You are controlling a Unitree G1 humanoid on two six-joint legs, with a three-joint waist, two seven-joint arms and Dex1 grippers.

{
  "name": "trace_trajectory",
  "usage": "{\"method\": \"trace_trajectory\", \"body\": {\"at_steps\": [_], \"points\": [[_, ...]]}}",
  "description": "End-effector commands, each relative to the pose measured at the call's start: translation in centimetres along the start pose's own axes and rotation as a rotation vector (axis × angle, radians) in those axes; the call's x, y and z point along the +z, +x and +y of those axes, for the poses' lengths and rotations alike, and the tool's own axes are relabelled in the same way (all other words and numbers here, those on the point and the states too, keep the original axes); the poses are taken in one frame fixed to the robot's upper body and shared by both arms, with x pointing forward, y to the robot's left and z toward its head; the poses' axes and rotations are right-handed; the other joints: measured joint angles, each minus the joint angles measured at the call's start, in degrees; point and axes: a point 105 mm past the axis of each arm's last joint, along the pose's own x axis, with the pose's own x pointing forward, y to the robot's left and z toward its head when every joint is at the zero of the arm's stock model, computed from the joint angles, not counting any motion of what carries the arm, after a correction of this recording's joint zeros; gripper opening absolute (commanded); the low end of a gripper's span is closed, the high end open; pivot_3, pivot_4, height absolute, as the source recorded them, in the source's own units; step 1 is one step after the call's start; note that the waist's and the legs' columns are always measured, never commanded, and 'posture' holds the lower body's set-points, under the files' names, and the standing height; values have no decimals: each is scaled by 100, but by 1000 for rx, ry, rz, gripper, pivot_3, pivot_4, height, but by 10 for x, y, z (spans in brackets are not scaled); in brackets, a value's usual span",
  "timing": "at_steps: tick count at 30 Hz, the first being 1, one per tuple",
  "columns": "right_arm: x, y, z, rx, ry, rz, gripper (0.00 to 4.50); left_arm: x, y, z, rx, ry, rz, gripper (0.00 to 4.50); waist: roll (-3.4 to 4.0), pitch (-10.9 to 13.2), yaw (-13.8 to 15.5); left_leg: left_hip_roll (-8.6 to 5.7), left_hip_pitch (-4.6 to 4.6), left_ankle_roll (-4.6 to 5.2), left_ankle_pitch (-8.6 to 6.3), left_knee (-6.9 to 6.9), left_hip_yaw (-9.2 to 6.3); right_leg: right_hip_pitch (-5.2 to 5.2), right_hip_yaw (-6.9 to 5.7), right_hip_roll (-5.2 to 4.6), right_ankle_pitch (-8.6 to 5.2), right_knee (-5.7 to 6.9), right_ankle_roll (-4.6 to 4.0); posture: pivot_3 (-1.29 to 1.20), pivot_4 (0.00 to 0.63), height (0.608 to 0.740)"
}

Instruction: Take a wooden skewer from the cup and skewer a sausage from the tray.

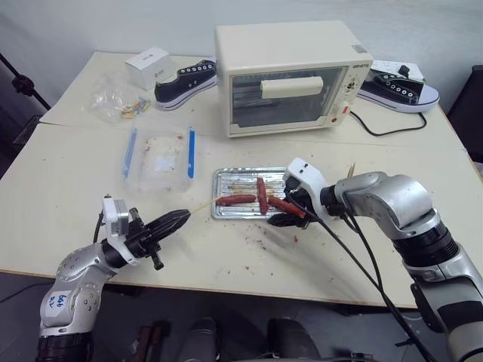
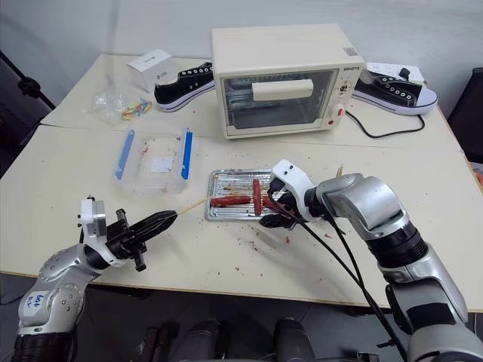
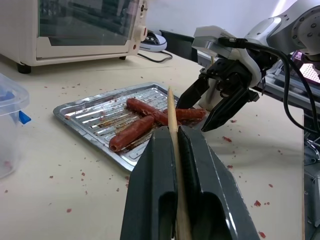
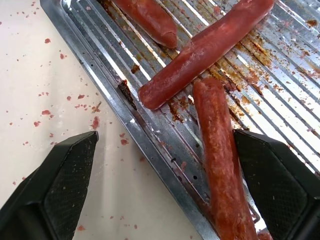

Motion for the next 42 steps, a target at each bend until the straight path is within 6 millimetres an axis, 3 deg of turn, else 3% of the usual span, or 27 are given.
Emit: {"method": "trace_trajectory", "body": {"at_steps": [1,4,6,13,23,26,28,42], "points": [[2,-6,-8,-37,-29,-26,4453,5,1,-1,-7,28,-19,0,0,0,0,0,0,0,0,0,0,0,0,1,0,0,0,0,150,740],[2,-5,-11,-47,-33,-27,4453,5,1,-1,-7,28,-19,0,0,0,-1,0,0,0,0,0,0,0,0,2,0,0,0,0,150,740],[2,-5,-13,-50,-33,-31,4075,4,1,-1,-7,28,-19,0,0,0,-2,0,0,0,0,0,0,0,0,2,0,0,0,0,150,740],[3,-4,-15,-54,-37,-36,1907,3,1,-1,-6,25,-21,0,0,0,-2,0,0,0,0,0,0,0,0,3,0,1,0,0,150,740],[1,-2,-14,-52,-48,-29,1907,3,1,1,-8,28,-22,0,0,0,-2,0,0,0,1,1,0,0,0,3,0,2,0,0,150,740],[0,-1,-13,-45,-58,-29,1300,3,1,1,-10,29,-23,0,0,0,-1,-1,0,0,1,1,0,0,-1,4,0,2,0,0,150,740],[0,0,-12,-42,-64,-31,638,3,1,1,-10,30,-24,0,0,0,-1,0,0,0,1,1,0,0,-1,4,0,2,0,0,150,740],[-1,-1,-10,-31,-92,-36,638,2,1,2,-14,36,-23,0,0,0,0,-1,0,0,1,2,0,0,-1,4,0,3,0,0,150,740]]}}
